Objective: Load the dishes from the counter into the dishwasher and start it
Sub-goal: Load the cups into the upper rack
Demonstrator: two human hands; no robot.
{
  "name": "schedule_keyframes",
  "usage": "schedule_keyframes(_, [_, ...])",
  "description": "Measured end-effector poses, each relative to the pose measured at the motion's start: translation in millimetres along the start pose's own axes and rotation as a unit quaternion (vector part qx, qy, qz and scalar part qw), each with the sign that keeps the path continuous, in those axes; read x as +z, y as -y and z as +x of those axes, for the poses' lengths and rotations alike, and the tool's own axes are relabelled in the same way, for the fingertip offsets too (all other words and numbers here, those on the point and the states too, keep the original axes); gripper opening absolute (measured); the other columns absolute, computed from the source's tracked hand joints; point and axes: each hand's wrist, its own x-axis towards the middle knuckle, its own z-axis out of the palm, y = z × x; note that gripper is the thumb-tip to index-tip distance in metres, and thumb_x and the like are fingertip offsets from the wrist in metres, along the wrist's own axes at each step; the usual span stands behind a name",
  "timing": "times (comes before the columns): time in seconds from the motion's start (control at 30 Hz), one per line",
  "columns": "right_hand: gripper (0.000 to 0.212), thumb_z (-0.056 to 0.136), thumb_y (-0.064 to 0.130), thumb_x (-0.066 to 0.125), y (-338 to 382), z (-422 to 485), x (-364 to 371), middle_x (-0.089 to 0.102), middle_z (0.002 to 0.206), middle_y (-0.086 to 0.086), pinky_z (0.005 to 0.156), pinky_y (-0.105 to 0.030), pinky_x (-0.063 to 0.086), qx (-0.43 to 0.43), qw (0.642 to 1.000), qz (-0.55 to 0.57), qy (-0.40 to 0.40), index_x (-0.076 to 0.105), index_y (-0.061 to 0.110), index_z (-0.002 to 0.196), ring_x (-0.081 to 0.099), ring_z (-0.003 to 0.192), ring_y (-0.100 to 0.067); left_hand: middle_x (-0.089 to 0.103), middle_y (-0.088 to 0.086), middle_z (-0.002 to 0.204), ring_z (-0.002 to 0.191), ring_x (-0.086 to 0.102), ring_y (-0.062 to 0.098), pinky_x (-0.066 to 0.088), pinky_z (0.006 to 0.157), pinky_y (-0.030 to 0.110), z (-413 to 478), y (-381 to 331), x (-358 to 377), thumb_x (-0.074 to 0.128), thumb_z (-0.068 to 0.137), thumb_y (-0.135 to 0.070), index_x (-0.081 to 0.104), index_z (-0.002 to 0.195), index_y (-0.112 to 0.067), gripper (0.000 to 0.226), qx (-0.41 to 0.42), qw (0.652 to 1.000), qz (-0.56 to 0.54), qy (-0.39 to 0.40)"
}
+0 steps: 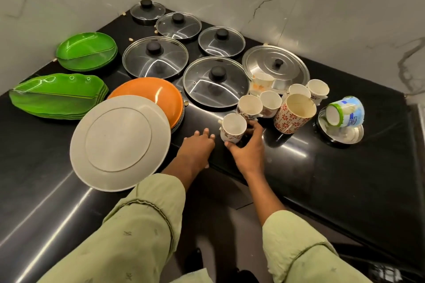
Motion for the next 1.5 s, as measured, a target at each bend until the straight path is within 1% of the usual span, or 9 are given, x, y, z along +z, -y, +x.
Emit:
schedule_keyframes(0.2, [0.082, 0.057, 0.05, 0.084, -2, 7, 12, 0.058, 0.123, 0.001, 0.1, -0.048, 0.043, -0.035, 0.998, -0.044, -0.011, 0.053, 0.023, 0.128, 0.049, 0.119, -0.021, 0.012, 0.013, 0.164, 0.149, 0.02, 0.037, 0.034, 0.114, 0.054, 4, 1, 0, 0.078, 0.082, -0.018, 0.017, 0.158, -0.014, 0.098, 0.003, 1.0, -0.003, -0.006])
schedule_keyframes(0.37, [0.082, 0.062, 0.043, 0.087, 4, 7, 16, 0.06, 0.128, 0.0, 0.111, -0.05, 0.032, -0.047, 0.997, -0.053, -0.018, 0.05, 0.022, 0.132, 0.044, 0.123, -0.019, 0.012, 0.013, 0.164, 0.149, 0.02, 0.037, 0.034, 0.114, 0.055, 3, 2, 0, 0.079, 0.082, -0.017, 0.018, 0.158, -0.015, 0.097, 0.004, 1.0, -0.01, -0.01])
schedule_keyframes(0.5, [0.077, 0.067, 0.041, 0.085, 8, 1, 13, 0.059, 0.13, 0.001, 0.112, -0.054, 0.029, -0.038, 0.998, -0.042, -0.01, 0.048, 0.025, 0.133, 0.04, 0.124, -0.016, 0.015, 0.013, 0.163, 0.147, 0.024, 0.037, 0.035, 0.113, 0.054, 1, 1, 0, 0.079, 0.082, -0.017, 0.021, 0.157, -0.015, 0.094, 0.005, 1.0, -0.011, -0.02])
schedule_keyframes(0.67, [0.074, 0.064, 0.04, 0.086, 0, -26, 4, 0.057, 0.122, 0.005, 0.107, -0.054, 0.038, -0.023, 0.999, -0.022, -0.006, 0.048, 0.027, 0.126, 0.048, 0.123, -0.022, 0.024, 0.011, 0.16, 0.143, 0.033, 0.034, 0.041, 0.109, 0.046, -2, 4, 0, 0.081, 0.081, -0.023, 0.03, 0.153, -0.014, 0.089, 0.01, 0.999, -0.009, -0.042])
schedule_keyframes(0.77, [0.076, 0.062, 0.038, 0.089, -7, -45, -9, 0.059, 0.12, 0.008, 0.096, -0.045, 0.049, -0.017, 1.0, -0.005, 0.008, 0.048, 0.03, 0.126, 0.054, 0.115, -0.017, 0.025, 0.011, 0.16, 0.142, 0.034, 0.033, 0.041, 0.109, 0.047, -4, 4, 0, 0.081, 0.081, -0.023, 0.028, 0.154, -0.014, 0.09, 0.003, 0.999, -0.015, -0.05])
schedule_keyframes(0.9, [0.074, 0.062, 0.033, 0.091, -17, -70, -36, 0.062, 0.119, 0.011, 0.088, -0.034, 0.052, -0.025, 1.0, 0.004, 0.016, 0.051, 0.03, 0.124, 0.058, 0.109, -0.009, 0.008, 0.01, 0.165, 0.151, 0.012, 0.035, 0.023, 0.117, 0.061, -14, -10, 9, 0.071, 0.089, -0.016, 0.015, 0.158, -0.016, 0.089, -0.036, 0.995, -0.064, -0.062])
schedule_keyframes(1.03, [0.074, 0.062, 0.031, 0.091, -29, -94, -65, 0.062, 0.116, 0.012, 0.087, -0.033, 0.051, -0.03, 1.0, 0.008, 0.004, 0.05, 0.03, 0.124, 0.059, 0.107, -0.011, -0.004, 0.01, 0.166, 0.152, 0.002, 0.035, 0.007, 0.119, 0.061, -46, -41, 36, 0.056, 0.098, -0.031, 0.007, 0.159, -0.021, 0.079, -0.066, 0.986, -0.098, -0.118])
schedule_keyframes(1.2, [0.073, 0.063, 0.026, 0.091, -44, -130, -103, 0.06, 0.11, 0.014, 0.084, -0.028, 0.048, -0.043, 0.999, 0.021, -0.016, 0.052, 0.025, 0.124, 0.058, 0.103, -0.01, -0.005, 0.006, 0.166, 0.153, 0.0, 0.028, 0.003, 0.122, 0.054, -98, -88, 69, 0.042, 0.103, -0.039, 0.008, 0.159, -0.022, 0.068, -0.016, 0.978, -0.081, -0.192])
schedule_keyframes(1.5, [0.07, 0.062, 0.025, 0.092, -86, -216, -178, 0.062, 0.107, 0.02, 0.08, -0.018, 0.044, -0.08, 0.995, 0.051, -0.01, 0.052, 0.028, 0.12, 0.056, 0.097, 0.001, -0.004, 0.003, 0.167, 0.153, -0.002, 0.025, 0.002, 0.123, 0.05, -194, -173, 121, 0.037, 0.104, -0.045, 0.007, 0.159, -0.024, 0.066, -0.027, 0.973, -0.092, -0.21])
